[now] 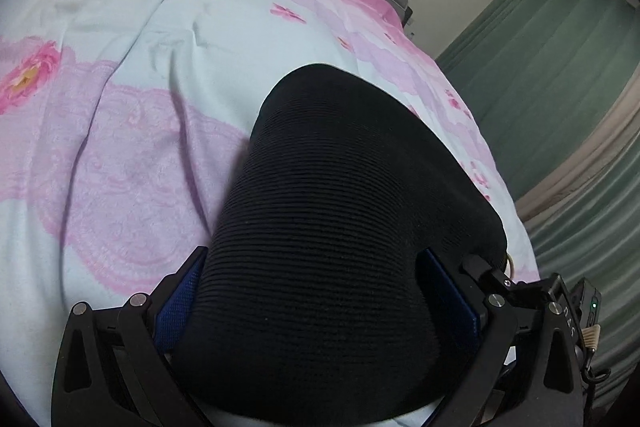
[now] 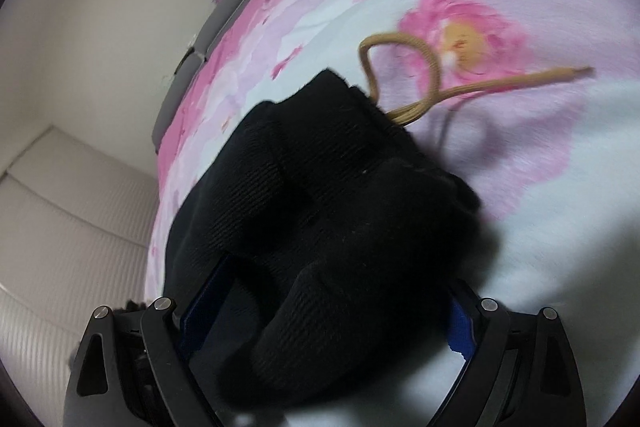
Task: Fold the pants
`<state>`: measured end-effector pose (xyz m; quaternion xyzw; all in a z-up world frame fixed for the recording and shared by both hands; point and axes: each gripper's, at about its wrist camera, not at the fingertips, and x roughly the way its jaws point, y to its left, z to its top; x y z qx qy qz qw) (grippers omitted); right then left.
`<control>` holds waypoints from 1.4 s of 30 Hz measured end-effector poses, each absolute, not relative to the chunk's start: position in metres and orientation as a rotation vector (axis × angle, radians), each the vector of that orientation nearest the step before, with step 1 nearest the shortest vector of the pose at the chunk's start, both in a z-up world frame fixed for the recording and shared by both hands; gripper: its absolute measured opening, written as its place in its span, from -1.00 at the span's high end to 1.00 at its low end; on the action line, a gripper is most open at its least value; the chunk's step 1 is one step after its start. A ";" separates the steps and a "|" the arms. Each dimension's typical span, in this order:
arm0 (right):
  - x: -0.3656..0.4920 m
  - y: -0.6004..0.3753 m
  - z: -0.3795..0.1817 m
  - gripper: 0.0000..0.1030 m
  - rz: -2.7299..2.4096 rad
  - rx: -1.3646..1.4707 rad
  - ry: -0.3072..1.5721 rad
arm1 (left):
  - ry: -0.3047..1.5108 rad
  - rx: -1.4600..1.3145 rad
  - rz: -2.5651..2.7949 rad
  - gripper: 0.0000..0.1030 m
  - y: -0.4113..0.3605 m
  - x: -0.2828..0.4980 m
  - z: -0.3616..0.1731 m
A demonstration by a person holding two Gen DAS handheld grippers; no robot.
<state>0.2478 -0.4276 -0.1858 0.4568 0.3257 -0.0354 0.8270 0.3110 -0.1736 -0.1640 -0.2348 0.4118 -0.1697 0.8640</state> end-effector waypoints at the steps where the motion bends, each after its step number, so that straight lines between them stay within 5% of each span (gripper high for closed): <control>1: 0.253 -0.428 -0.189 -0.83 -0.066 0.972 0.699 | 0.858 -0.496 -0.351 -1.00 -0.174 0.312 -0.164; 5: 0.271 -0.437 -0.197 -0.79 -0.006 1.028 0.721 | 0.838 -0.528 -0.328 -0.83 -0.175 0.315 -0.160; 7: 0.277 -0.440 -0.196 -0.33 0.045 1.066 0.721 | 0.826 -0.529 -0.329 -0.44 -0.173 0.314 -0.155; 9: 0.275 -0.443 -0.192 0.05 0.066 1.086 0.704 | 0.817 -0.525 -0.349 -0.33 -0.172 0.313 -0.145; 13: 0.265 -0.436 -0.165 0.21 0.114 1.032 0.634 | 0.794 -0.537 -0.378 -0.16 -0.170 0.312 -0.125; 22: 0.252 -0.415 -0.111 0.23 0.138 0.958 0.558 | 0.736 -0.505 -0.378 -0.16 -0.148 0.301 -0.088; 29: 0.258 -0.407 -0.157 0.18 0.106 1.043 0.669 | 0.802 -0.486 -0.351 -0.16 -0.136 0.302 -0.132; 37: 0.226 -0.405 -0.169 -0.26 -0.041 1.109 0.763 | 0.802 -0.509 -0.351 -0.22 -0.131 0.300 -0.141; 39: 0.212 -0.405 -0.171 -0.53 -0.082 1.170 0.779 | 0.806 -0.521 -0.347 -0.23 -0.130 0.299 -0.142; 42: 0.201 -0.402 -0.180 -0.58 -0.070 1.290 0.782 | 0.806 -0.520 -0.344 -0.25 -0.131 0.299 -0.142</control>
